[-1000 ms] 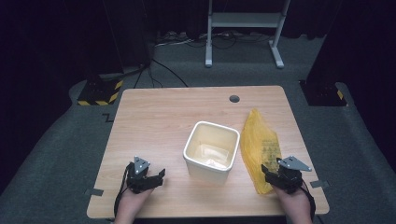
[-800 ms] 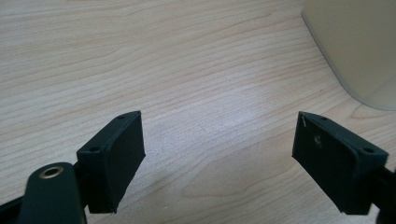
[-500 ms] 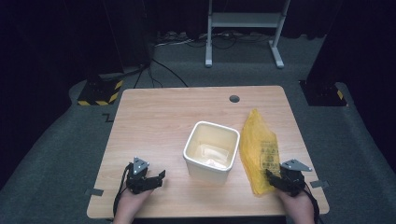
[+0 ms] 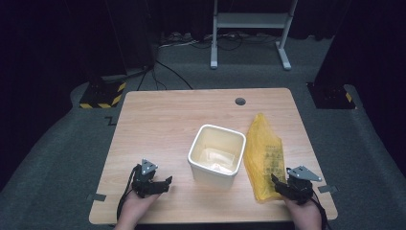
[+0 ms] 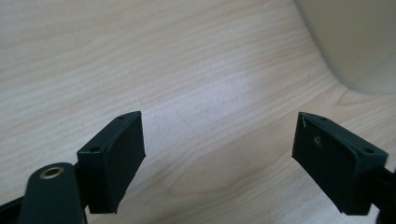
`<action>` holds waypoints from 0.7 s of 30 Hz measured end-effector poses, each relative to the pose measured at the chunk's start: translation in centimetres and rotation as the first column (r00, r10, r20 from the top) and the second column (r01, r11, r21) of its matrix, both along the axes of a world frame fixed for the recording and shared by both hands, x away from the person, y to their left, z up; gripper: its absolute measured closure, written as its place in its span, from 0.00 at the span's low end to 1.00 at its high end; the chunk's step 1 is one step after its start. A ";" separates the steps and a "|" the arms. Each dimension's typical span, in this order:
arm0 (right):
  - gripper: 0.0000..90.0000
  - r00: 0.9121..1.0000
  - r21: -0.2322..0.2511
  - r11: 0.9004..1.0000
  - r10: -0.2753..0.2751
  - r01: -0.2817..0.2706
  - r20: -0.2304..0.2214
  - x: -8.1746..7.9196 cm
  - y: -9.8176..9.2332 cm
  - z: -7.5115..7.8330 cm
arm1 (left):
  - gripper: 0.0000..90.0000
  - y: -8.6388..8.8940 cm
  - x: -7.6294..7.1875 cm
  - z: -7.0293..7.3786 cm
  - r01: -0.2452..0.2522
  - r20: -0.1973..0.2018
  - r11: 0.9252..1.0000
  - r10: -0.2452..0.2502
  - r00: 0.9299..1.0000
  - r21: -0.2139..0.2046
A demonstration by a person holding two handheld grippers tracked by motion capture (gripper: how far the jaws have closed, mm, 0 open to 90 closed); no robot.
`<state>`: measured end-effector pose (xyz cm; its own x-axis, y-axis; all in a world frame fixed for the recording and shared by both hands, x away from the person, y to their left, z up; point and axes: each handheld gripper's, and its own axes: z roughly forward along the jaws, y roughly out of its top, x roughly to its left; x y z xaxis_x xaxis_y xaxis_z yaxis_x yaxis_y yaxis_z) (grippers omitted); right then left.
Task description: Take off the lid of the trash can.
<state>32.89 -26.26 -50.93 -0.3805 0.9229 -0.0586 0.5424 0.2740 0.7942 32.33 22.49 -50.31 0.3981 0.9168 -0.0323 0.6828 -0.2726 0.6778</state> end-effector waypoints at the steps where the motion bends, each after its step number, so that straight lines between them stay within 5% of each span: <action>1: 0.38 1.000 0.003 1.000 -0.003 0.003 -0.004 0.1 -0.1 0.0 | 0.21 0.0 0.1 0.2 0.003 -0.014 1.000 -0.003 1.000 0.010; 6: 0.38 1.000 0.010 1.000 -0.008 0.008 -0.010 0.3 -0.5 -0.2 | 0.23 0.1 0.2 1.5 0.016 -0.030 0.999 -0.015 0.999 0.032; 9: 0.38 1.000 0.009 1.000 -0.008 0.008 -0.013 0.4 -0.5 -0.3 | 0.26 0.2 -0.1 2.4 0.013 0.014 1.000 -0.014 1.000 0.019; 13: 0.38 1.000 0.010 1.000 -0.004 0.004 -0.004 0.3 -0.5 -0.2 | 0.27 0.0 -0.6 3.2 0.012 0.110 0.998 -0.005 0.994 -0.064; 18: 0.38 1.000 0.010 1.000 0.001 -0.001 0.000 0.3 -0.3 -0.2 | 0.25 -0.5 -1.6 4.3 0.019 0.247 0.992 0.012 0.969 -0.125; 21: 0.38 1.000 0.009 1.000 0.005 -0.005 -0.002 0.3 -0.1 -0.3 | 0.25 -0.6 -2.1 5.1 0.032 0.323 0.984 0.027 0.946 -0.175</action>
